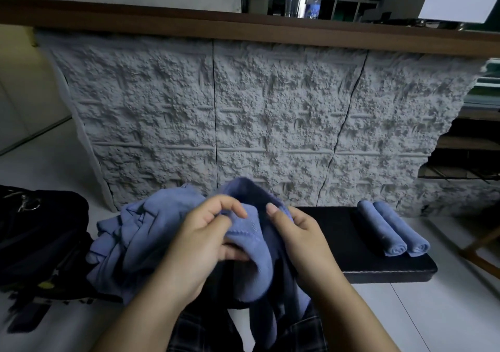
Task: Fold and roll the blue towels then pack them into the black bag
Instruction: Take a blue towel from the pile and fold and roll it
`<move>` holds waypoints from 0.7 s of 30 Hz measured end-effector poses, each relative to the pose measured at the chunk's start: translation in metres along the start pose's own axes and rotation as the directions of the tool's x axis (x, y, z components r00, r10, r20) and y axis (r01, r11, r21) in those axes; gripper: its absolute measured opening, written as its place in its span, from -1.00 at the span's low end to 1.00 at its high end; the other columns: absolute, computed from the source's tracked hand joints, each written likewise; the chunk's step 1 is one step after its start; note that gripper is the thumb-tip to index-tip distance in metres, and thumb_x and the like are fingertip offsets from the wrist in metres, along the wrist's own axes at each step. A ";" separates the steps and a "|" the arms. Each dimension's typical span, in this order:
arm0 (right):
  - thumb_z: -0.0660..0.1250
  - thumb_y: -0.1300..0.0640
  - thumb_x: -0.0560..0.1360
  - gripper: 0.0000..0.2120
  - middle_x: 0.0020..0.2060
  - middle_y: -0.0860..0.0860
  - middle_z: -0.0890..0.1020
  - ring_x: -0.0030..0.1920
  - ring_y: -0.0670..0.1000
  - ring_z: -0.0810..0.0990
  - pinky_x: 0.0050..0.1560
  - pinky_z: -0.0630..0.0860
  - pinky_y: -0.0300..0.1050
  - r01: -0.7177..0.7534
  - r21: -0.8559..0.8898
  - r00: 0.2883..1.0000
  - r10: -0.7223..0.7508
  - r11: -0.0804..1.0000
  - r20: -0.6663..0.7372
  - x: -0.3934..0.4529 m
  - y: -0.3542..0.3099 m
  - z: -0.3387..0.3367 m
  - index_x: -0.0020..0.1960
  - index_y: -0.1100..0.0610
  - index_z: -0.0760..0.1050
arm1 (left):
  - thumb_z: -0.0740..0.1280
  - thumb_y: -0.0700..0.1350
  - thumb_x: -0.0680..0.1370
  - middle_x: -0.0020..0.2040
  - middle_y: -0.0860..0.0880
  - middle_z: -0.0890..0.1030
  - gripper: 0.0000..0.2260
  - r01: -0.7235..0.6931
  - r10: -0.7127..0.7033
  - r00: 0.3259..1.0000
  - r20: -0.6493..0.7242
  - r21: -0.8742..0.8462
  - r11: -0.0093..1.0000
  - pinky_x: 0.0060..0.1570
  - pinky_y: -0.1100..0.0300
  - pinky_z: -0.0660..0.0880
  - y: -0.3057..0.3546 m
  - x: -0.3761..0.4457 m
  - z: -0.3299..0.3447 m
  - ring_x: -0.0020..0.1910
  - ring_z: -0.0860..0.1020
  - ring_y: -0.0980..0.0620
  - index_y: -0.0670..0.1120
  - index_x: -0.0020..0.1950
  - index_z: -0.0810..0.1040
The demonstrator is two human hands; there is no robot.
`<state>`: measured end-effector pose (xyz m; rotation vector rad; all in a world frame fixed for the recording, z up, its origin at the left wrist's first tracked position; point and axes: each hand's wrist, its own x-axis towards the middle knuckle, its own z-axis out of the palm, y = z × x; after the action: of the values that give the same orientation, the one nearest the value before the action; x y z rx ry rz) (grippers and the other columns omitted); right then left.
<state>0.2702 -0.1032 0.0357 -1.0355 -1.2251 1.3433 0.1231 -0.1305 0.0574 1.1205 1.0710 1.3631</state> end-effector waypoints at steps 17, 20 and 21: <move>0.48 0.12 0.34 -0.82 -0.27 0.08 0.60 -0.21 -0.02 0.54 -0.12 0.48 -0.05 0.045 -0.117 0.981 -0.022 0.992 0.192 -0.003 0.004 -0.011 -0.16 0.20 0.55 | 0.39 0.08 0.36 -0.13 0.12 0.47 -0.83 -0.249 0.292 0.956 0.031 0.615 0.748 -0.05 0.32 0.43 -0.025 0.008 -0.005 -0.14 0.53 0.15 0.25 -0.09 0.53; 0.47 0.12 0.41 -0.91 -0.24 0.10 0.65 -0.20 0.02 0.58 -0.12 0.50 -0.06 -0.007 -0.050 0.983 0.016 0.999 0.183 -0.005 0.001 -0.013 -0.17 0.14 0.61 | 0.26 0.24 0.38 -0.11 0.20 0.30 -0.75 -0.334 0.423 0.900 0.111 0.797 0.503 -0.07 0.47 0.29 -0.025 0.010 -0.012 -0.10 0.39 0.19 0.22 0.00 0.50; 0.44 0.11 0.40 -0.88 -0.23 0.13 0.65 -0.19 0.05 0.58 -0.11 0.49 -0.05 -0.027 -0.016 0.985 0.029 1.000 0.170 -0.005 0.001 -0.014 -0.16 0.17 0.61 | 0.24 0.24 0.37 -0.08 0.21 0.26 -0.73 -0.364 0.462 0.876 0.142 0.821 0.440 -0.03 0.45 0.27 -0.025 0.009 -0.011 -0.06 0.33 0.17 0.19 0.00 0.50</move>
<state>0.2840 -0.1060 0.0328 -0.9659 -1.3520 1.4716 0.1157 -0.1196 0.0317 2.1716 1.6900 1.2755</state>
